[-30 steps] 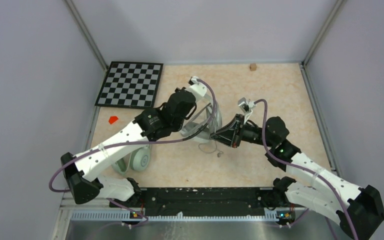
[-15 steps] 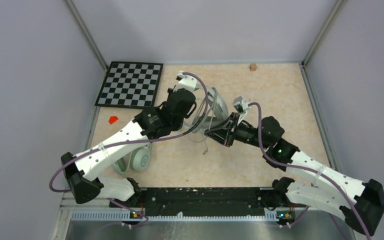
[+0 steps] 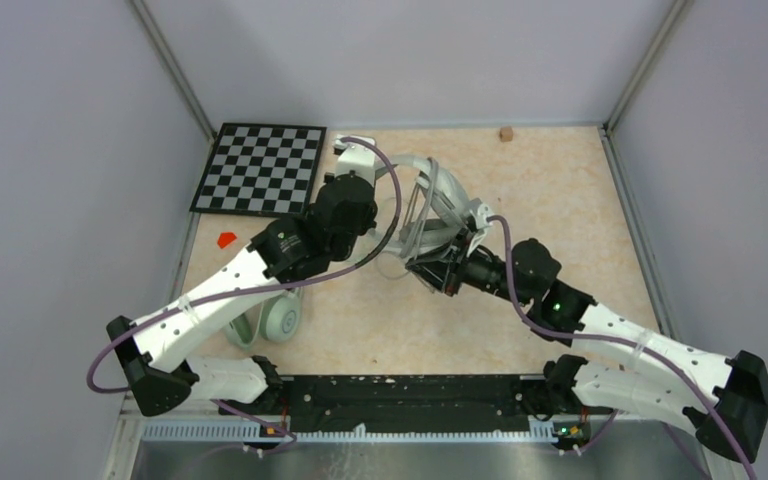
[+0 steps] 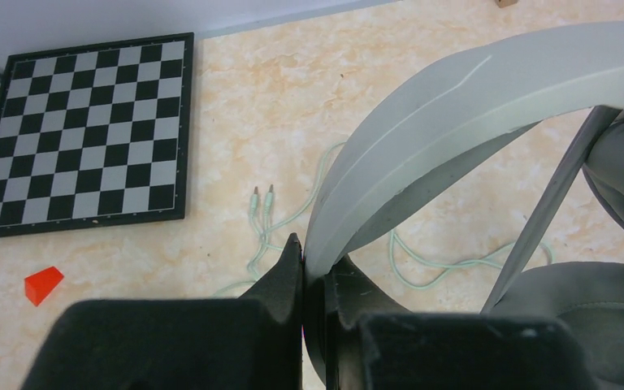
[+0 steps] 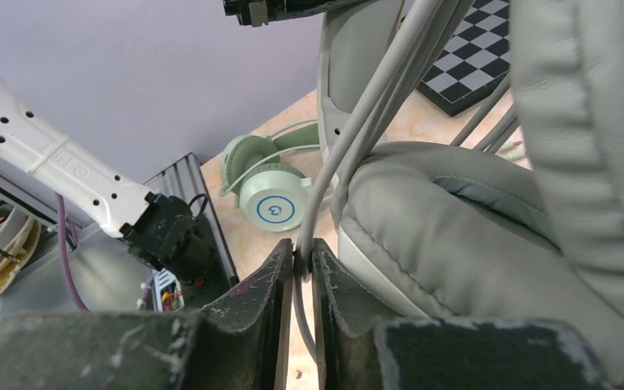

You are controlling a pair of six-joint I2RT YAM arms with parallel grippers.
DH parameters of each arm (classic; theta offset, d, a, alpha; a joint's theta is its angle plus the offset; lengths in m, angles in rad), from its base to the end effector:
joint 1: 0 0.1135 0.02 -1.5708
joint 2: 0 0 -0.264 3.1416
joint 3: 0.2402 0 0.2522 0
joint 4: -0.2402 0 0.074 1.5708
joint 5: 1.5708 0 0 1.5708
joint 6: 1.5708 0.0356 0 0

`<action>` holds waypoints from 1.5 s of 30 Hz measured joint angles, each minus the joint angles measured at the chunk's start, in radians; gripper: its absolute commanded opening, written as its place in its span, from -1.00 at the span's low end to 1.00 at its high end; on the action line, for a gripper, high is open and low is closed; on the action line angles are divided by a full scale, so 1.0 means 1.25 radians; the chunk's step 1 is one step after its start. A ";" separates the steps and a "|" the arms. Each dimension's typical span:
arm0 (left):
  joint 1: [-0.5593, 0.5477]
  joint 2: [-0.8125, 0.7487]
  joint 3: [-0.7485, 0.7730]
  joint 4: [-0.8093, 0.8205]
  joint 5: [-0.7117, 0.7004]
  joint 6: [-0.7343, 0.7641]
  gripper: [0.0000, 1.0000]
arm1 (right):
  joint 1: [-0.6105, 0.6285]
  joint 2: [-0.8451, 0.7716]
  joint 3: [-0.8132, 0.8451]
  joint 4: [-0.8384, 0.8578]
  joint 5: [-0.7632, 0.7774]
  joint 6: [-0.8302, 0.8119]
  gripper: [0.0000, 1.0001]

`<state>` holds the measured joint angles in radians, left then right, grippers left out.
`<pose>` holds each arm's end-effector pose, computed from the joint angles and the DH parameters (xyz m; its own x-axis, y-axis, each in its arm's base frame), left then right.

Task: Wrap the headphones
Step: Wrap the headphones cable around the headphones.

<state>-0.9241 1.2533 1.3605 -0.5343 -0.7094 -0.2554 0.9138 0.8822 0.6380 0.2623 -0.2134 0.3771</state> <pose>0.1792 -0.1988 0.4083 -0.3042 0.0848 -0.9488 0.1772 0.9837 0.0311 0.1242 0.1734 0.3183 -0.3223 0.1714 -0.9310 -0.8438 0.3938 0.3646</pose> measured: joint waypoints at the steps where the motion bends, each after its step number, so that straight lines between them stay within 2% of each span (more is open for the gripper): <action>1: 0.000 -0.001 0.000 0.002 0.002 -0.006 -1.00 | 0.003 0.000 0.000 0.000 0.005 -0.002 -0.66; 10: 0.001 -0.001 0.012 0.009 0.014 -0.031 -1.00 | 0.034 -0.004 -0.003 0.002 0.038 -0.046 -0.53; 23: 0.002 -0.001 0.049 0.010 0.014 -0.060 -1.00 | 0.056 -0.013 -0.040 0.043 0.065 -0.105 -0.52; 33: 0.002 -0.002 0.052 0.016 0.023 -0.091 -1.00 | 0.060 0.031 -0.119 0.158 0.082 -0.133 -0.52; 38: 0.003 -0.002 0.052 0.016 0.032 -0.101 -1.00 | 0.063 0.032 -0.172 0.251 0.109 -0.164 -0.69; 41: 0.003 -0.003 0.052 0.016 0.039 -0.113 -1.00 | 0.063 0.035 -0.209 0.335 0.113 -0.190 -1.00; 45: 0.003 -0.015 0.052 0.016 0.055 -0.134 -1.00 | 0.063 0.057 -0.268 0.444 0.106 -0.220 -1.00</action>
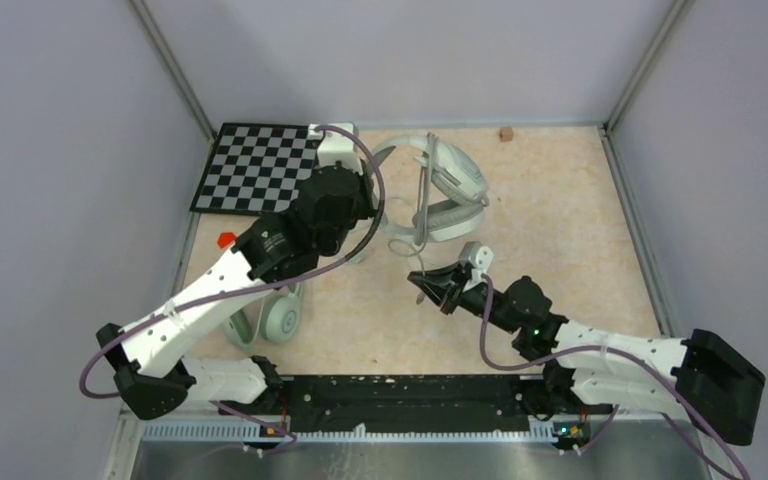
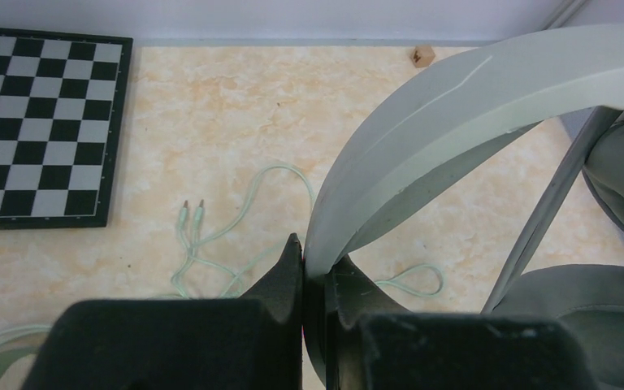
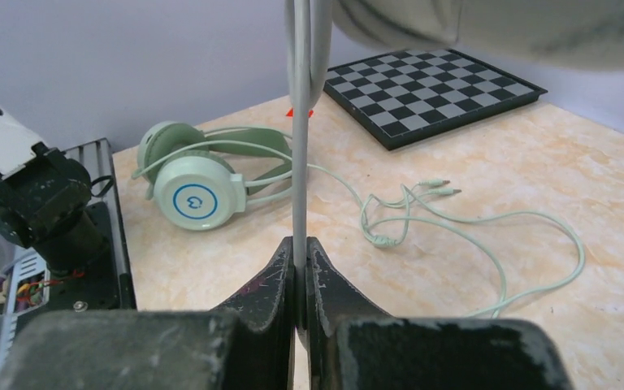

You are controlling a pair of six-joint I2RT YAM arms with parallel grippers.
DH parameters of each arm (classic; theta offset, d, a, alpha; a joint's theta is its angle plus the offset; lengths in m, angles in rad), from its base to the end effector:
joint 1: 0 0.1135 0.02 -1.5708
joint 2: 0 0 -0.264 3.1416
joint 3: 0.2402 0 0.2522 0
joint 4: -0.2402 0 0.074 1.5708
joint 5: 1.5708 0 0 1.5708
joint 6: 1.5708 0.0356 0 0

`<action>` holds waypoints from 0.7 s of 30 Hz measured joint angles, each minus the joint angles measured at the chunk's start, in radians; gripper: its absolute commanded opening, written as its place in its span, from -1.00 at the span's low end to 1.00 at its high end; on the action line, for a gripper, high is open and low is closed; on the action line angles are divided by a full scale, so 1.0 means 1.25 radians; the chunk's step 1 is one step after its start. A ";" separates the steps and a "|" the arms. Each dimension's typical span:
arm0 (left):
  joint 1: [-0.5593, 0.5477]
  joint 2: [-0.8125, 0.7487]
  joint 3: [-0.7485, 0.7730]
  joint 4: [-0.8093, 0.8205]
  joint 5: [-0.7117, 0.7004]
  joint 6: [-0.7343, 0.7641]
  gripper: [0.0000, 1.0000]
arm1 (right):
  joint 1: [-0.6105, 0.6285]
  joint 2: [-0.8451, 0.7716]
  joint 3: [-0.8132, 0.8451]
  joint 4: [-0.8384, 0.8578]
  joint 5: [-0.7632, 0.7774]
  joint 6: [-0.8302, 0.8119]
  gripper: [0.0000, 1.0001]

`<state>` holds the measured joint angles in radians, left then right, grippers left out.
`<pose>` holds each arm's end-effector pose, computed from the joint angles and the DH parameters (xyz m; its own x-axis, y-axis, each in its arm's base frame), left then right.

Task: Wrap the headphones
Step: Wrap the headphones cable around the headphones.

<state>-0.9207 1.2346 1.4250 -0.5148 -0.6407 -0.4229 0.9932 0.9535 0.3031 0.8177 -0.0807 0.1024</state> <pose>0.1739 -0.1935 0.4353 -0.2971 -0.1529 -0.9425 0.1901 0.9579 -0.2153 0.1103 0.1745 0.2464 0.0006 0.1876 -0.9822 -0.8831 0.4609 0.0874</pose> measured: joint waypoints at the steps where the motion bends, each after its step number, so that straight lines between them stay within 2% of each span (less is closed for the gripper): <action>1: 0.000 -0.004 0.000 0.000 0.004 -0.006 -1.00 | 0.000 0.009 -0.006 0.013 -0.001 -0.005 -1.00; 7: 0.000 -0.045 0.002 0.020 0.036 -0.052 -1.00 | 0.000 0.076 -0.018 0.074 0.019 -0.006 -1.00; 15: 0.000 -0.088 0.060 0.049 0.023 -0.066 -1.00 | -0.003 0.111 -0.113 0.161 0.138 0.054 -1.00; 21: 0.000 -0.117 0.066 0.038 0.033 -0.060 -1.00 | -0.089 0.133 -0.133 0.249 0.164 0.156 -1.00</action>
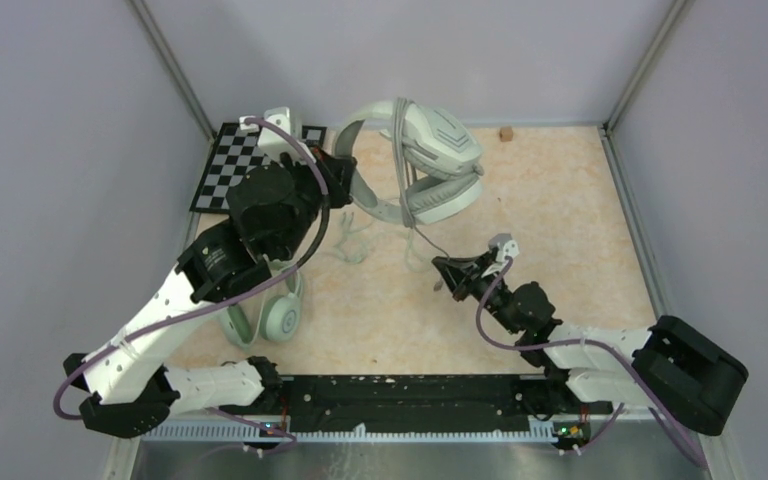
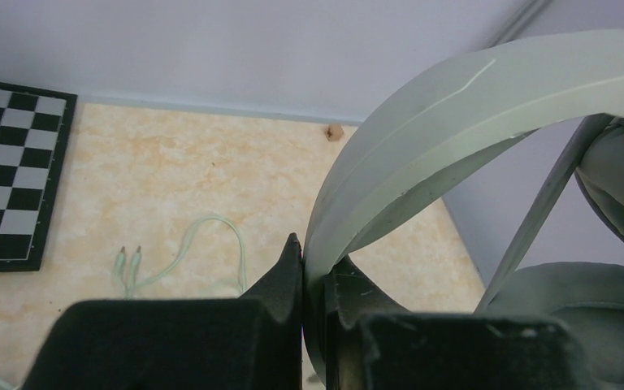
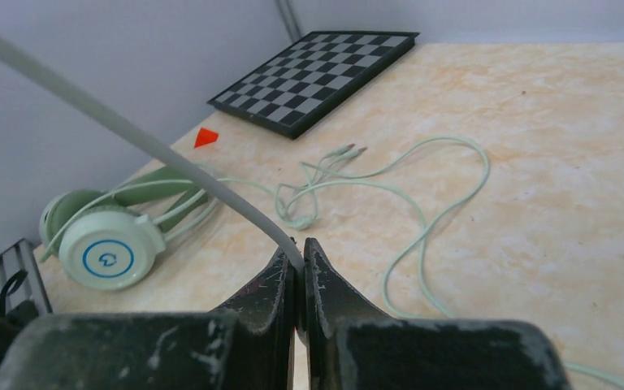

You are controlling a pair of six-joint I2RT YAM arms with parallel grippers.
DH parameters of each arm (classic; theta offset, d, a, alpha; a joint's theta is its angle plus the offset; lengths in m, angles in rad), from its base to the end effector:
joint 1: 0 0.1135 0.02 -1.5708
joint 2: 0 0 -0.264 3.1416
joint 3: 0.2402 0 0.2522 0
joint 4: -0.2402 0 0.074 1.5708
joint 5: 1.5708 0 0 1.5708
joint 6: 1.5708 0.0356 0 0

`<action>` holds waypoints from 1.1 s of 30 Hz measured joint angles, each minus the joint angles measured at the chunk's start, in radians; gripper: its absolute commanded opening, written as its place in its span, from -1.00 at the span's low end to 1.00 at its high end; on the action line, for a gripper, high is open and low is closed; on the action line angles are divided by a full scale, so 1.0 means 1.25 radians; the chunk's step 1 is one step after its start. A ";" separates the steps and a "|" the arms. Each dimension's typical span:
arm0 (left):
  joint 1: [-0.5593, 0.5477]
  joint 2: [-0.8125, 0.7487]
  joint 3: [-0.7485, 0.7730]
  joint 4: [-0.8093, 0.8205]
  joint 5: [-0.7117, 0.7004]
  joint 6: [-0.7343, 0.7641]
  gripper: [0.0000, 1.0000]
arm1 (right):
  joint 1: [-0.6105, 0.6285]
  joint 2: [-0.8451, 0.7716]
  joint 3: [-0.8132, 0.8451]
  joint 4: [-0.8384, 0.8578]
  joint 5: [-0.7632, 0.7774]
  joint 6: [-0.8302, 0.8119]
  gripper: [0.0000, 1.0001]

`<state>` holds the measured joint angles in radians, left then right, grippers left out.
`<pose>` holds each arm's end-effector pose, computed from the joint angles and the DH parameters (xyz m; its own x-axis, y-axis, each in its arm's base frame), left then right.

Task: Wrap the headphones
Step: Wrap the headphones cable around the headphones.

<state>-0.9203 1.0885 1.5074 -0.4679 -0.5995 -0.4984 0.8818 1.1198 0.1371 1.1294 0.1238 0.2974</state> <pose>0.1372 -0.1471 0.4968 -0.1770 -0.4191 -0.8905 0.2632 0.8517 -0.4532 0.1298 0.1507 0.1966 -0.1128 0.3204 -0.9405 -0.6853 0.6603 0.3072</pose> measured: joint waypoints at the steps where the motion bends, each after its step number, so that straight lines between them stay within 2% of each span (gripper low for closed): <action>1: 0.001 0.000 0.000 -0.003 0.012 0.001 -1.00 | -0.019 0.002 0.000 0.006 -0.002 0.015 -1.00; 8: 0.003 0.000 0.000 -0.044 0.220 0.020 -1.00 | -0.085 -0.013 0.005 -0.005 -0.063 0.060 -1.00; 20: 0.007 0.050 0.000 -0.129 0.543 0.085 -1.00 | -0.163 -0.117 0.060 -0.128 -0.166 0.066 -1.00; 26: 0.009 0.100 0.002 -0.213 0.584 0.201 -1.00 | -0.208 -0.226 0.072 -0.299 -0.219 0.084 -1.00; 29: 0.009 0.117 0.003 -0.255 0.586 0.304 -1.00 | -0.212 -0.291 0.101 -0.425 -0.238 0.086 -1.00; 33: 0.009 0.127 -0.002 -0.281 0.535 0.454 -1.00 | -0.213 -0.363 0.137 -0.568 -0.248 0.095 -1.00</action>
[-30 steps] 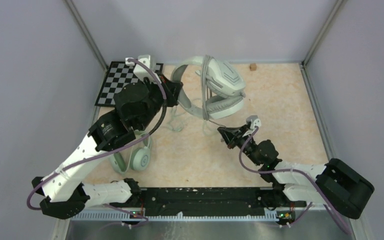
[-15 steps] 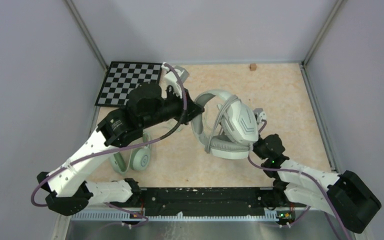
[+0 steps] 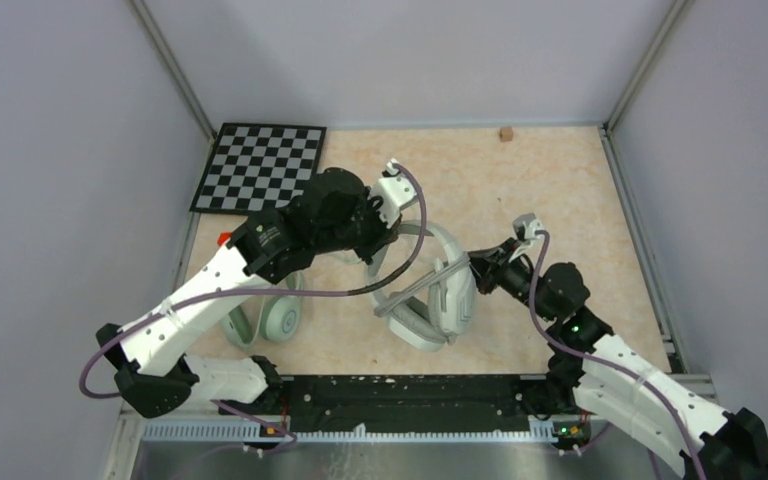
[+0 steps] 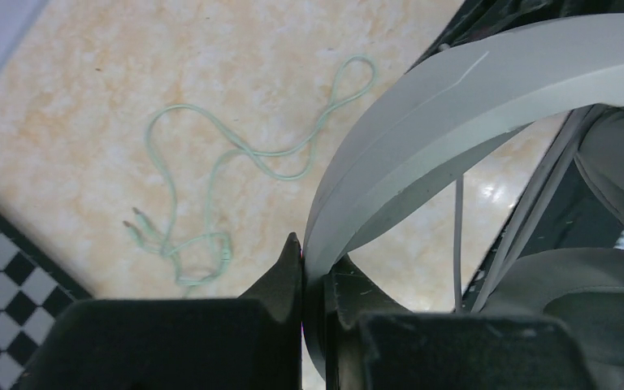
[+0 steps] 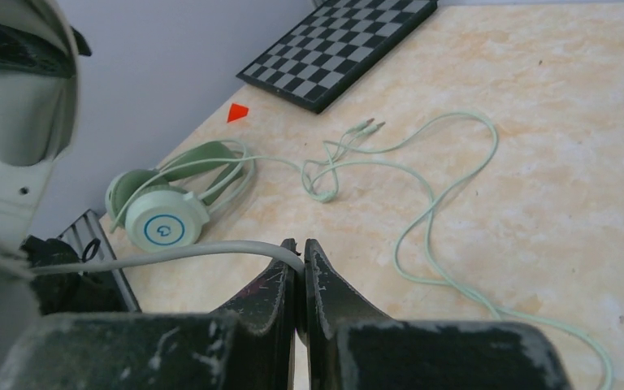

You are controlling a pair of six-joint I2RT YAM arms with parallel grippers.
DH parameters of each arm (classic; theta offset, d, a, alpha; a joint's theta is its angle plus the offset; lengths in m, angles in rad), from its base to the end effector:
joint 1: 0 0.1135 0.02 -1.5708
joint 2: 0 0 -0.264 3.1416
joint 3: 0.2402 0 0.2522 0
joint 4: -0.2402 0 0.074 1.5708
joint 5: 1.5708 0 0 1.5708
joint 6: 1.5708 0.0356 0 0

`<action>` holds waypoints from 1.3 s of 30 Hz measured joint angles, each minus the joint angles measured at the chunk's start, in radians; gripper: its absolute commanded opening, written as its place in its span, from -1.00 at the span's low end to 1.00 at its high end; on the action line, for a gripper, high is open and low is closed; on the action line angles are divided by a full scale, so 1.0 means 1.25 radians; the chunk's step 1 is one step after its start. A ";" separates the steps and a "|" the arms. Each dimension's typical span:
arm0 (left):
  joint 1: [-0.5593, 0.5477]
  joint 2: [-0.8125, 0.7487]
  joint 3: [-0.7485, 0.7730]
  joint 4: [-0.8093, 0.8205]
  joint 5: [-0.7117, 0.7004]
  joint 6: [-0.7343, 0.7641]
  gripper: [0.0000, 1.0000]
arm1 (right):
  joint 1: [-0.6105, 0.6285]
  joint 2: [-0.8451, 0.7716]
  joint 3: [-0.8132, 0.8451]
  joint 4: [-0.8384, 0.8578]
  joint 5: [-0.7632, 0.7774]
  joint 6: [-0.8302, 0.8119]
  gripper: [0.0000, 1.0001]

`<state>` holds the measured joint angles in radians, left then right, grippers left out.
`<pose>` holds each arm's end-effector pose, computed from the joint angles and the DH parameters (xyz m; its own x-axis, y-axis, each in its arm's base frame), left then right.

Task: Wrap the headphones
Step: Wrap the headphones cable around the headphones, then place the headphones at the center of the board.

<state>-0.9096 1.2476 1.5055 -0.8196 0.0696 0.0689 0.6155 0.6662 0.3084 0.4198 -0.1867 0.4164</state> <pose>0.1518 -0.1991 0.4260 -0.2696 0.4584 -0.8469 0.8441 0.5358 0.0213 0.1364 0.1045 0.2538 -0.2444 0.3140 -0.9174 -0.6776 0.6214 0.3932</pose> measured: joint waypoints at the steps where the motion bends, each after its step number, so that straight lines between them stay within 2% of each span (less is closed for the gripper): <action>1: 0.001 0.000 -0.004 0.001 -0.012 0.026 -1.00 | -0.001 -0.009 0.002 -0.020 -0.003 0.005 -1.00; 8: 0.015 0.028 -0.058 0.026 -0.072 0.211 -1.00 | -0.002 -0.025 0.005 -0.142 -0.045 0.045 -1.00; 17: 0.045 0.143 -0.097 0.081 -0.038 0.339 -1.00 | -0.002 -0.042 0.017 -0.328 -0.022 0.038 -1.00; 25: 0.042 0.226 -0.149 0.124 -0.005 0.367 -1.00 | -0.002 -0.019 0.036 -0.472 -0.005 0.089 -1.00; 33: 0.037 0.365 -0.148 0.134 -0.026 0.318 -1.00 | -0.002 -0.025 -0.075 -0.433 -0.030 0.211 -0.97; 39: 0.025 0.403 -0.150 0.139 -0.035 0.286 -1.00 | -0.002 -0.040 -0.137 -0.403 -0.017 0.295 -0.90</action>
<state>-0.8783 1.7519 1.3182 -0.6460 0.0261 0.4259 0.6125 0.6163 0.1368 -0.0834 -0.2077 0.7849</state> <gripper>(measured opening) 0.063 0.024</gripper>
